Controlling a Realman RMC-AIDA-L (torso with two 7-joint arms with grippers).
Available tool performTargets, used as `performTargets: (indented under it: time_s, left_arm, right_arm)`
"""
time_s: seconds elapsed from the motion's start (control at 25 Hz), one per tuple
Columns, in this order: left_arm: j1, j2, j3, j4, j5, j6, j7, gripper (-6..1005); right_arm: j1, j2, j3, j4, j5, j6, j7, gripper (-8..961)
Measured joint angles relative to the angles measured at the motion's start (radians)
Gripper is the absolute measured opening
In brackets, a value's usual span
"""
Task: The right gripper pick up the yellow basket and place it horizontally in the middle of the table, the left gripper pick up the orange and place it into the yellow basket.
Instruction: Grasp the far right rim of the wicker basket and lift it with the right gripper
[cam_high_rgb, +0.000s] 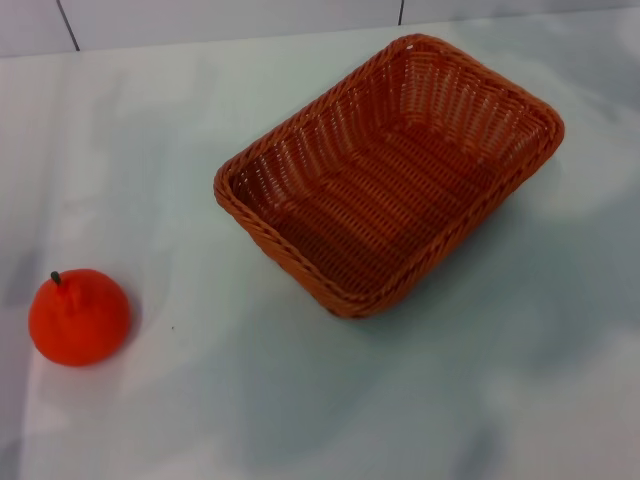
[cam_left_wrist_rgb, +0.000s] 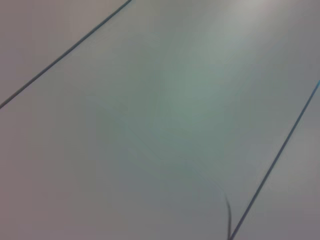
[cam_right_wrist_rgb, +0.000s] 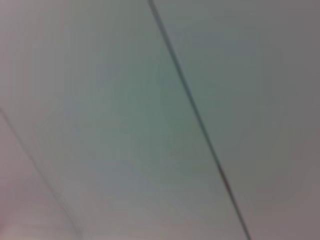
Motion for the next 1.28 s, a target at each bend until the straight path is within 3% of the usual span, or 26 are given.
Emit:
performTargets:
  time_s: [0.16, 0.32, 0.4, 0.88, 1.28]
  left_arm:
    - [-0.005, 0.001, 0.001, -0.005, 0.001, -0.002, 0.0, 861]
    - [-0.011, 0.001, 0.006, -0.005, 0.001, -0.008, -0.001, 861]
    - [-0.013, 0.001, 0.006, -0.005, 0.001, -0.014, -0.001, 861]
    - [-0.021, 0.0, 0.006, -0.009, 0.003, -0.03, -0.001, 862]
    - [-0.031, -0.001, 0.008, -0.015, 0.004, -0.042, -0.001, 862]
  right_arm:
    - [0.121, -0.015, -0.004, -0.112, -0.318, 0.093, 0.169, 631]
    - [0.206, -0.01, -0.059, -0.167, -0.542, 0.138, 0.213, 802]
    - [0.229, -0.005, -0.107, -0.169, -0.599, 0.138, 0.224, 798]
    - [0.252, 0.015, -0.245, -0.031, -0.632, 0.025, 0.24, 791]
    - [0.267, 0.056, -0.317, 0.155, -0.633, -0.223, 0.232, 768]
